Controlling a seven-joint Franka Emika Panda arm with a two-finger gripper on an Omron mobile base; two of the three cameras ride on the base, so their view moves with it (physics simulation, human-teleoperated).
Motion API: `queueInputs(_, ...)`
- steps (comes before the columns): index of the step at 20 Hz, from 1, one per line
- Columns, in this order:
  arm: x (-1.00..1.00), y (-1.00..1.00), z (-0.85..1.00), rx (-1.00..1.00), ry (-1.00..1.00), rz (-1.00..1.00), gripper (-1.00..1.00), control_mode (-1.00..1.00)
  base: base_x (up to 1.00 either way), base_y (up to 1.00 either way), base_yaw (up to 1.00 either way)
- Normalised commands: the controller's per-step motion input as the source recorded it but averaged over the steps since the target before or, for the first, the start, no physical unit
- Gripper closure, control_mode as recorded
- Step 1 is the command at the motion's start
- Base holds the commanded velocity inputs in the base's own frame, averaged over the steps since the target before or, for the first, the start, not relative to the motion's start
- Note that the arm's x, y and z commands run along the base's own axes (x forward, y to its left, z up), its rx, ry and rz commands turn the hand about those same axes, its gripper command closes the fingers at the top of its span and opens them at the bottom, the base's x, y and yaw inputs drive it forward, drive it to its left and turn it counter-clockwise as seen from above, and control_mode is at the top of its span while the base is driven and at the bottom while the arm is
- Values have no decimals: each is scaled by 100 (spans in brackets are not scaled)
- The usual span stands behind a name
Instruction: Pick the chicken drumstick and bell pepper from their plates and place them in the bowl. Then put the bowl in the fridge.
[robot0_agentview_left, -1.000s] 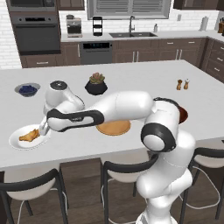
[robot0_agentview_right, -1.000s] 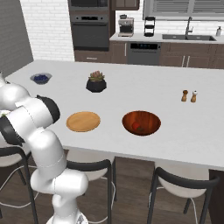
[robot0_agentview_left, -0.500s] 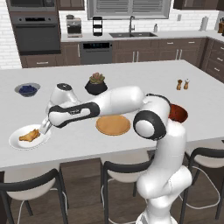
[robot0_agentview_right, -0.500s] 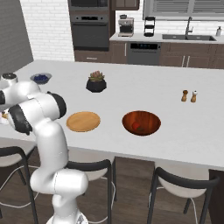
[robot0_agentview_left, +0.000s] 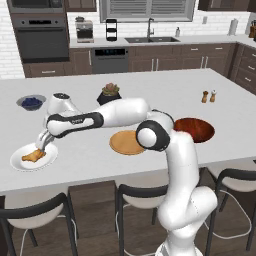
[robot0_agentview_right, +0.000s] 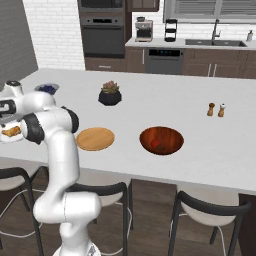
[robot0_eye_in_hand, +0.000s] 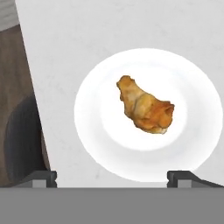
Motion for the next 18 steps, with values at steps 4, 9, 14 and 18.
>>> queueInputs(4,20,15,-24,-21,0,0,-100,-100,0,0,0)
queueInputs(9,25,2,-27,-14,0,2,-100,-100,0,0,0)
queueInputs(14,34,1,-22,-3,-1,6,-100,-100,0,0,0)
queueInputs(18,22,1,-33,0,-6,8,-100,-100,0,0,0)
